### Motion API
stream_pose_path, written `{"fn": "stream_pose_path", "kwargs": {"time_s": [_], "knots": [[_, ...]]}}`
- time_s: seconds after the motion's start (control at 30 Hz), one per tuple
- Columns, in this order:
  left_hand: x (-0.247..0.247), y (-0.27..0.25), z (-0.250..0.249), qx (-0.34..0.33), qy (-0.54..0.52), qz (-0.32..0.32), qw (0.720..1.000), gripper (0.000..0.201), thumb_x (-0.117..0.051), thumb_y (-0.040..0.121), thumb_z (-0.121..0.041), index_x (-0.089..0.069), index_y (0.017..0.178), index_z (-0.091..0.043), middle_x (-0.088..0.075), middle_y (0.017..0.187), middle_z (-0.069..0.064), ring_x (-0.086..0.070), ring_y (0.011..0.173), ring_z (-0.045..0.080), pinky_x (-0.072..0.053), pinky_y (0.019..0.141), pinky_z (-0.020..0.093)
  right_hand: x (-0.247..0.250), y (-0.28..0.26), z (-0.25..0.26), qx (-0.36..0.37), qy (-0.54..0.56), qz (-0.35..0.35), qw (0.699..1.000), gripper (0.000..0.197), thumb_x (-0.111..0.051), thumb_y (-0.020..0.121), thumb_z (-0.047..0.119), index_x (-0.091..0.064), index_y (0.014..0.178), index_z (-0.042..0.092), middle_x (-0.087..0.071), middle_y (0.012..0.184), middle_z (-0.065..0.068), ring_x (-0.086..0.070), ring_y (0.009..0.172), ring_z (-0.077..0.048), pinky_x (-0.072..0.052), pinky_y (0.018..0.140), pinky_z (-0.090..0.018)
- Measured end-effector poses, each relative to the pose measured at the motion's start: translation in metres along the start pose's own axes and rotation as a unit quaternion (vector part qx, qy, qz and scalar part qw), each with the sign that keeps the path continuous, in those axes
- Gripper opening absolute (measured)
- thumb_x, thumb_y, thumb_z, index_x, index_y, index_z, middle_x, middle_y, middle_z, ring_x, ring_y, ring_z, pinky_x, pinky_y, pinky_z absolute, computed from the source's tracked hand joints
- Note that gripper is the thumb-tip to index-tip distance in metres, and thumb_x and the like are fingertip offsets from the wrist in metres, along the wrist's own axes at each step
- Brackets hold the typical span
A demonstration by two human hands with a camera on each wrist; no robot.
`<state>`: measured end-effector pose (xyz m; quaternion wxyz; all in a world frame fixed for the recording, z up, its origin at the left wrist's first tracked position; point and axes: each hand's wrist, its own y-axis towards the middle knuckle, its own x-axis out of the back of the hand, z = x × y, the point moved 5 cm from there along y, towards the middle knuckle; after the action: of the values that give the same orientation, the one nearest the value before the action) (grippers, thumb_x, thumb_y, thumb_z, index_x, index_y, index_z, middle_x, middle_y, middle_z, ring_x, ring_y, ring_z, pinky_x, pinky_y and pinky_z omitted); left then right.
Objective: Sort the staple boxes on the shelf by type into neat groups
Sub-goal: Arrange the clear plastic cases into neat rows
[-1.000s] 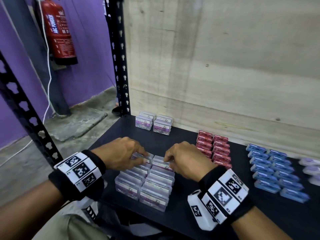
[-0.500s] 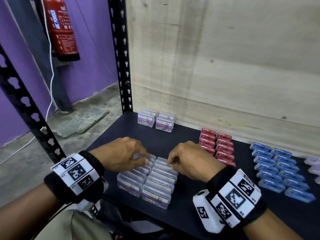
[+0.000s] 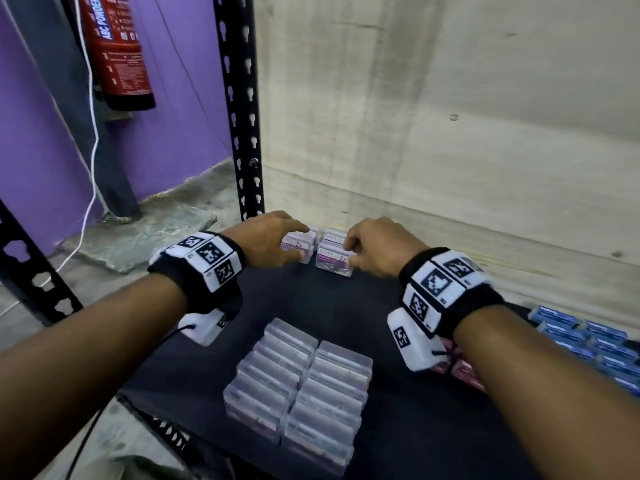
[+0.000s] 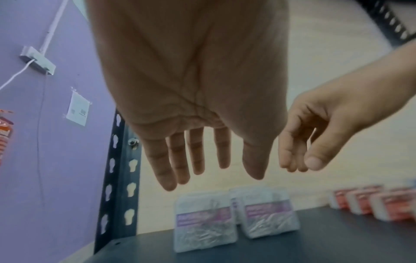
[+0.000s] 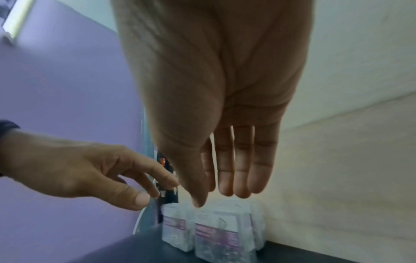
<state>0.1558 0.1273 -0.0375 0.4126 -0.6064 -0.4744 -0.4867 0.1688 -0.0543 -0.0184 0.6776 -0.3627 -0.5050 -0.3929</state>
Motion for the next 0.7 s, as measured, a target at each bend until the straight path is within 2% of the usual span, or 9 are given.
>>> {"fn": "stream_pose_path", "kwargs": {"time_s": [0.17, 0.3, 0.4, 0.6, 0.7], "knots": [[-0.005, 0.019, 0.013, 0.022, 0.003, -0.001, 1.000, 0.048, -0.058, 0.092, -0.046, -0.052, 0.138, -0.034, -0.055, 0.138, 0.002, -0.048, 0.128, 0.023, -0.039, 0.106, 0.037, -0.010, 0.024, -0.004, -0.011, -0.015, -0.002, 1.000, 0.036, -0.072, 0.088, 0.016, -0.066, 0.123, 0.021, -0.060, 0.127, -0.008, -0.062, 0.111, -0.027, -0.050, 0.096, -0.035], [-0.011, 0.021, 0.019, 0.049, -0.010, -0.015, 0.999, 0.037, -0.058, 0.092, -0.045, -0.061, 0.128, -0.040, -0.069, 0.113, 0.003, -0.057, 0.116, 0.023, -0.042, 0.091, 0.030, -0.011, 0.029, -0.002, -0.015, -0.003, -0.005, 1.000, 0.031, -0.072, 0.088, 0.009, -0.070, 0.116, 0.020, -0.064, 0.123, -0.008, -0.064, 0.108, -0.026, -0.052, 0.096, -0.037], [-0.010, 0.019, 0.015, 0.047, -0.016, -0.014, 0.999, 0.033, -0.058, 0.092, -0.045, -0.064, 0.124, -0.041, -0.069, 0.098, 0.002, -0.061, 0.107, 0.022, -0.042, 0.085, 0.029, -0.008, 0.024, 0.002, -0.021, 0.001, 0.000, 1.000, 0.028, -0.073, 0.087, 0.006, -0.072, 0.112, 0.018, -0.066, 0.119, -0.008, -0.066, 0.104, -0.025, -0.053, 0.094, -0.036], [-0.004, 0.000, -0.001, 0.002, 0.002, 0.028, 1.000, 0.031, -0.060, 0.091, -0.047, -0.066, 0.120, -0.042, -0.069, 0.113, -0.002, -0.060, 0.099, 0.017, -0.042, 0.080, 0.024, -0.006, -0.002, 0.012, -0.017, -0.003, 0.031, 0.999, 0.025, -0.072, 0.087, 0.003, -0.074, 0.108, 0.016, -0.069, 0.114, -0.006, -0.068, 0.099, -0.022, -0.056, 0.090, -0.034], [-0.005, -0.013, -0.010, -0.012, 0.005, 0.053, 0.998, 0.031, -0.060, 0.090, -0.050, -0.065, 0.120, -0.044, -0.067, 0.118, -0.002, -0.060, 0.100, 0.016, -0.047, 0.085, 0.026, -0.007, -0.021, 0.014, -0.015, 0.004, 0.039, 0.999, 0.024, -0.071, 0.088, 0.004, -0.075, 0.108, 0.016, -0.070, 0.113, -0.005, -0.068, 0.098, -0.021, -0.056, 0.090, -0.033]]}}
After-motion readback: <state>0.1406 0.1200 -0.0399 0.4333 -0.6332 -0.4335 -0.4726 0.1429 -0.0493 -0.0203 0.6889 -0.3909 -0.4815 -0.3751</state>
